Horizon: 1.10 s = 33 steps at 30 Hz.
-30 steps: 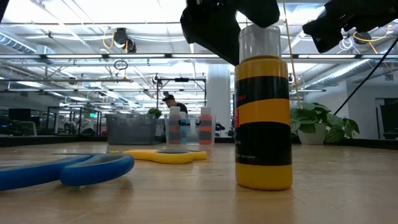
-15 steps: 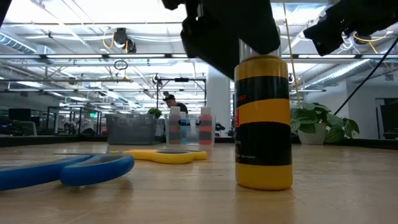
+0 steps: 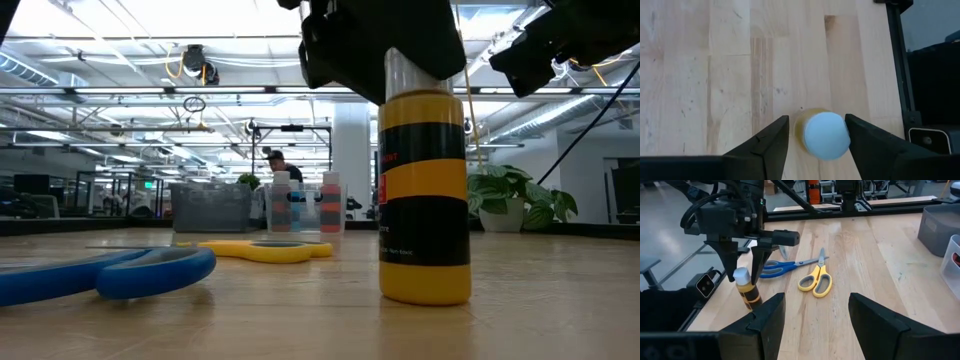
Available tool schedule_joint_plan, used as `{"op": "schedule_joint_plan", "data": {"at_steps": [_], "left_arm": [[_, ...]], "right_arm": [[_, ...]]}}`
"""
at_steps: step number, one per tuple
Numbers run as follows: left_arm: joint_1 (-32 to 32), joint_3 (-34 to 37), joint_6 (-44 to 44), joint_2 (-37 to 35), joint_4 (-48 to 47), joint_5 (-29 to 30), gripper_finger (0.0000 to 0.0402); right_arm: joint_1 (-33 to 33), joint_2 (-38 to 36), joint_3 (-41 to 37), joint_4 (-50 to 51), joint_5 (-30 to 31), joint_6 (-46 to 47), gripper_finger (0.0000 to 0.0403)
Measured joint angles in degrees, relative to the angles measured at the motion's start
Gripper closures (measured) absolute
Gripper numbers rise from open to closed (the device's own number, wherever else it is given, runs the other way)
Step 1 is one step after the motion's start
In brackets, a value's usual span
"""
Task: Pick & Place Paint Supplies
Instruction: Put the yellow paint bottle into the transparent bin
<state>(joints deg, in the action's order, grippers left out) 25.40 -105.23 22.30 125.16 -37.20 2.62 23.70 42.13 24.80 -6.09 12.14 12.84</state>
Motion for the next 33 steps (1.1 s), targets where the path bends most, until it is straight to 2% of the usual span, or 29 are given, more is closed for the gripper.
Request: {"op": "schedule_joint_plan", "data": {"at_steps": [7,16,21,26,33], "left_arm": [[0.01,0.0,-0.09,0.0,-0.44,-0.01,0.0209],[-0.14,-0.04,0.11,-0.26,-0.6,-0.03,0.0275],[-0.41,-0.12,0.49,-1.61,-0.4,0.67,0.0276],[-0.97,-0.13,-0.19,-5.13,-4.89,4.78,0.0276],[-4.51,-0.22,-2.52,-14.21,-13.98,12.4,0.0276]], "right_arm": [[0.0,0.0,0.0,0.02,0.02,0.0,0.02],[0.0,-0.01,0.0,0.02,0.02,0.0,0.02],[0.0,-0.01,0.0,0.04,0.02,0.0,0.02],[0.01,-0.01,0.0,0.04,0.04,0.0,0.02],[0.02,-0.02,0.0,-0.46,0.04,0.0,0.02]]}}
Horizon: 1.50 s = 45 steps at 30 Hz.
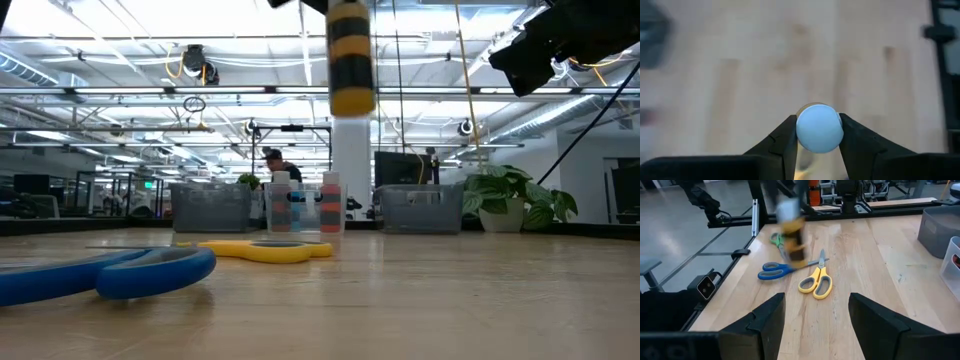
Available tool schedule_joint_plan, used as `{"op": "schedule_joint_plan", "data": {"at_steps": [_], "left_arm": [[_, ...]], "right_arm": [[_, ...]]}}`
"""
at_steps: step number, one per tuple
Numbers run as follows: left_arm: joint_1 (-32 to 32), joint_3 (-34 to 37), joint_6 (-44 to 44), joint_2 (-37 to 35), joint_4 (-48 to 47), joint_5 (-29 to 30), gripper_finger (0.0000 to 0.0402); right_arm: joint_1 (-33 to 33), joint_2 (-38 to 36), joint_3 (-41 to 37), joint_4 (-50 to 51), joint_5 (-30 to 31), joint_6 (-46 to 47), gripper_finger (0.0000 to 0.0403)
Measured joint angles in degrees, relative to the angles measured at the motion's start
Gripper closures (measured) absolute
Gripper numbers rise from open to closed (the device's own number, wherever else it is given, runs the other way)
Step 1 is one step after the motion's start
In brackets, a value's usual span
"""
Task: Pick & Place Paint Supplies
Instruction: Put the yellow paint bottle into the transparent bin
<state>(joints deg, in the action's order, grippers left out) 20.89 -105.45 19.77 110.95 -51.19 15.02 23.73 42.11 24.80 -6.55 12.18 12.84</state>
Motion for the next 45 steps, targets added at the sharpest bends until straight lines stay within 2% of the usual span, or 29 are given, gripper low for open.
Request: {"op": "schedule_joint_plan", "data": {"at_steps": [4,9,14,17,23,28,36,45], "left_arm": [[-4.52,0.02,-1.95,-5.74,-3.06,3.68,0.0276],[-12.89,0.0,-4.35,-11.51,-4.1,4.08,0.0276],[-23.31,0.02,-6.02,-14.46,-4.25,2.78,0.0276],[-29.69,0.02,-6.92,-14.35,-4.15,-0.79,0.0276],[-40.22,0.02,-7.48,-11.74,-2.02,-5.7,0.0275],[-45.9,0.02,-7.39,-8.13,1.16,-8.45,0.0275],[-50.38,0.02,-7.53,0.65,8.33,-13.8,0.0275],[-51.89,0.04,-7.4,8.88,9.36,-13.5,0.0275]], "right_arm": [[0.0,0.0,0.0,-0.37,-0.01,0.0,0.02],[0.0,0.02,0.01,-0.81,-0.02,0.0,0.02],[0.0,0.02,0.02,-0.98,0.0,-0.01,0.02],[0.0,0.02,0.02,-1.03,0.0,0.0,0.02],[-0.02,0.02,0.02,-3.35,0.03,-0.01,0.02],[-0.04,0.02,0.02,-4.26,0.04,-0.04,0.02],[-0.11,0.02,0.02,-4.44,0.07,-0.07,0.02],[-0.11,0.02,0.02,-4.41,0.09,-0.06,0.02]]}}
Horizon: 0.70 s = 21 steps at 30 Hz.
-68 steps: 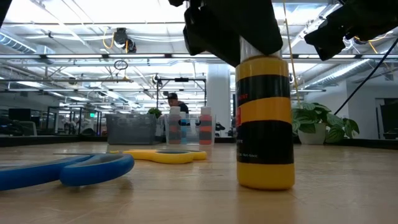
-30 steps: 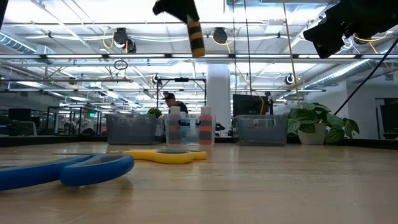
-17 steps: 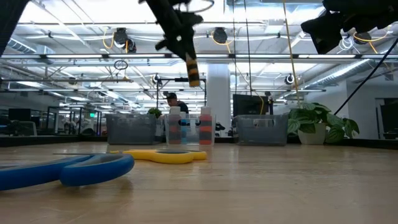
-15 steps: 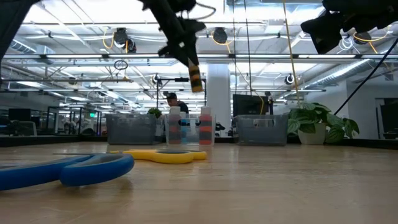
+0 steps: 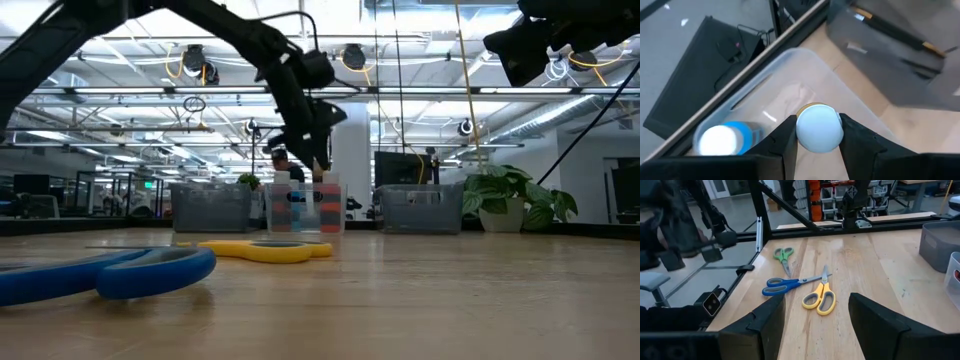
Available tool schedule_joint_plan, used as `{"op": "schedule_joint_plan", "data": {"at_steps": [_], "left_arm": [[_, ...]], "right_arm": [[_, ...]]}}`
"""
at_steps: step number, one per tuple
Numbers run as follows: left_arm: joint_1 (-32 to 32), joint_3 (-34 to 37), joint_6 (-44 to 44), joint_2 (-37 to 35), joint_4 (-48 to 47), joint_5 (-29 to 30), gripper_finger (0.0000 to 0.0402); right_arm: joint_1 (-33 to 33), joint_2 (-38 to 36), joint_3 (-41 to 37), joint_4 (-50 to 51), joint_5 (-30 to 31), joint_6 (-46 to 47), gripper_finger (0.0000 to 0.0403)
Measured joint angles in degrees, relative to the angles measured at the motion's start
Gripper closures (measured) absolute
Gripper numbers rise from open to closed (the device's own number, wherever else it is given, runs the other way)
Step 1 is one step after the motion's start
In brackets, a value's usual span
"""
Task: Pick & Place Paint Supplies
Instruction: Put the yellow paint bottle into the transparent bin
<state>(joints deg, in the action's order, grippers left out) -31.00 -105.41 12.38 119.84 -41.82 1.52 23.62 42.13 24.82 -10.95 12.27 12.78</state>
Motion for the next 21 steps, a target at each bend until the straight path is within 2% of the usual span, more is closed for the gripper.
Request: {"op": "schedule_joint_plan", "data": {"at_steps": [8,21], "left_arm": [[0.76,0.0,0.02,3.93,2.02,0.2,0.0275],[0.92,0.0,-0.26,4.67,2.8,1.8,0.0269]], "right_arm": [[0.0,-0.01,0.0,0.02,0.17,-0.01,0.02],[-0.02,-0.02,0.04,0.04,1.44,0.02,0.02]]}}
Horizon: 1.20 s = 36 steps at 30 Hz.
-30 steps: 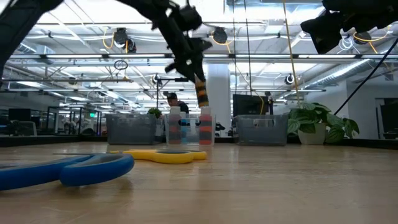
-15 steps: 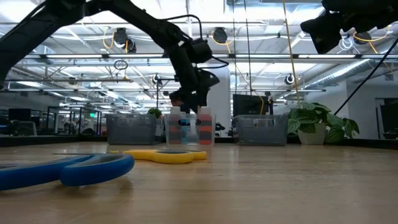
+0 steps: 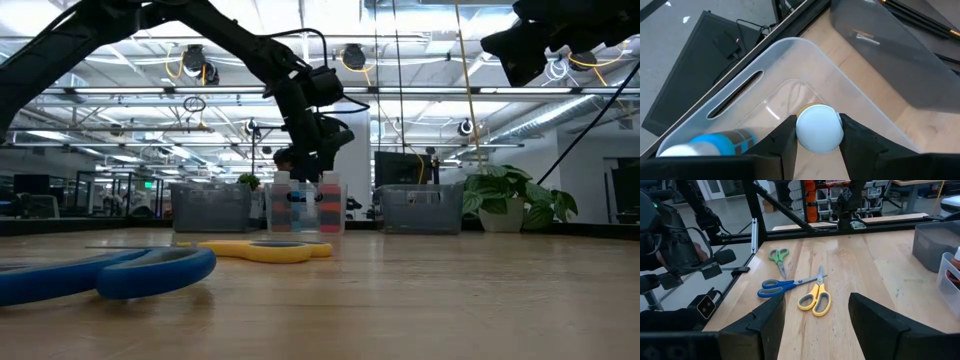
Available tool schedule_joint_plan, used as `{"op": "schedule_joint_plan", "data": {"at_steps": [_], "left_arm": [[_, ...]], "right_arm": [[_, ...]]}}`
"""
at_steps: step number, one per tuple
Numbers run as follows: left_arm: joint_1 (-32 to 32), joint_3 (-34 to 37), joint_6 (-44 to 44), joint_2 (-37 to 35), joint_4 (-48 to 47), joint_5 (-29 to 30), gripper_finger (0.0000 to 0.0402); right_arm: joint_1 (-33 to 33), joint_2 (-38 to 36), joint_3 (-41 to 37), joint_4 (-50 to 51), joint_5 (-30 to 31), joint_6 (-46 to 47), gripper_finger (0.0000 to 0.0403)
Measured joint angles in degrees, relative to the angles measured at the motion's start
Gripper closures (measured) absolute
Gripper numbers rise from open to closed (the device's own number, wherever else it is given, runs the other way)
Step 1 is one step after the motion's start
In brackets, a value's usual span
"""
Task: Pick & Place Paint Supplies
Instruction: Put the yellow paint bottle into the transparent bin, then put the yellow scissors into the left black bin
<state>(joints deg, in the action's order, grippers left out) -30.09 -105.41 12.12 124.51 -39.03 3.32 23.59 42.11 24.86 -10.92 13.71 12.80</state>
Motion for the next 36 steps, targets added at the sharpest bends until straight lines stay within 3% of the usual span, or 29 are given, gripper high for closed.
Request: {"op": "schedule_joint_plan", "data": {"at_steps": [12,24,31,36], "left_arm": [[0.96,0.0,-0.2,0.0,0.23,-0.21,0.0197],[0.92,0.0,-2.49,-3.13,-0.55,-0.24,0.0179],[0.92,0.02,-4.47,-10.39,-6.67,-0.26,0.0178],[2.14,0.02,-1.87,-18.97,-17.78,-0.17,0.0178]], "right_arm": [[0.0,0.0,0.0,0.02,-0.21,0.02,0.02],[0.0,0.02,0.0,0.02,-0.23,0.02,0.02],[0.0,0.02,0.0,0.0,-0.23,0.02,0.02],[0.0,0.02,0.0,0.0,-0.23,0.06,0.02]]}}
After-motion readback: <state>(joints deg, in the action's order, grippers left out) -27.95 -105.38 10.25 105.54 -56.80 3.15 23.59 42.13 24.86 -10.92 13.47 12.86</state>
